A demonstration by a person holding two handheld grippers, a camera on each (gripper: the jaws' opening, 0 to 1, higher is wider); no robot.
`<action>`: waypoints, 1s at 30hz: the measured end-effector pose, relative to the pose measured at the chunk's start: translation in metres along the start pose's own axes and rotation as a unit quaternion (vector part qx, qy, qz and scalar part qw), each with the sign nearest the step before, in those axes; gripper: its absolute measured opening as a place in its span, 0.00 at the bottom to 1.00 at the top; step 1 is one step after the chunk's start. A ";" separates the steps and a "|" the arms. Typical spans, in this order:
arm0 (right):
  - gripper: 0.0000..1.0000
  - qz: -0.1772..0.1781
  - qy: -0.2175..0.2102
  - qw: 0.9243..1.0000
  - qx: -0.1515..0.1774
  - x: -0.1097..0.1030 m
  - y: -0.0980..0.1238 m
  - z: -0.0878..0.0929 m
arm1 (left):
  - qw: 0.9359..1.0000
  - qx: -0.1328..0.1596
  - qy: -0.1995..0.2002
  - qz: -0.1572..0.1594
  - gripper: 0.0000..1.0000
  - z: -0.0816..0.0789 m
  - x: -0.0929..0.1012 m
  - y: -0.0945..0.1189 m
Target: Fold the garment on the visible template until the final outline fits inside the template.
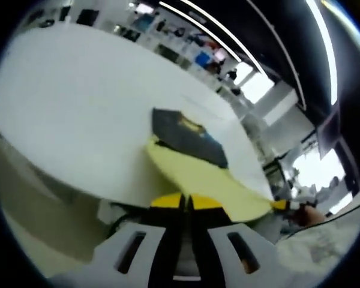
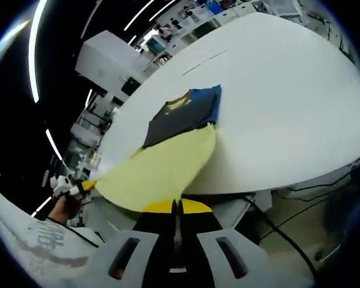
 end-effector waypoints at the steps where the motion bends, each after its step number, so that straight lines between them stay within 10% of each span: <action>1: 0.02 -0.001 0.000 1.000 0.002 -0.002 0.001 -0.001 | 1.000 0.001 -0.003 0.000 0.00 -0.001 0.002 0.002; 15: 0.02 0.007 -0.004 1.000 0.006 -0.021 0.018 -0.003 | 1.000 -0.005 -0.013 0.007 0.00 -0.005 0.016 0.019; 30: 0.02 0.012 0.014 1.000 0.022 -0.021 -0.015 -0.041 | 0.999 0.010 -0.043 0.032 0.00 -0.052 0.015 -0.033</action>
Point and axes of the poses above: the point that each gripper's makers call its tool centre point, and the gripper's own axes: y roughly backward along the fingers, x roughly to its right, z roughly out of its underside, the point moved 7 cm from there along y, roughly backward along the fingers, and after that the axes turned 7 degrees about x, right-handed, at the moved point
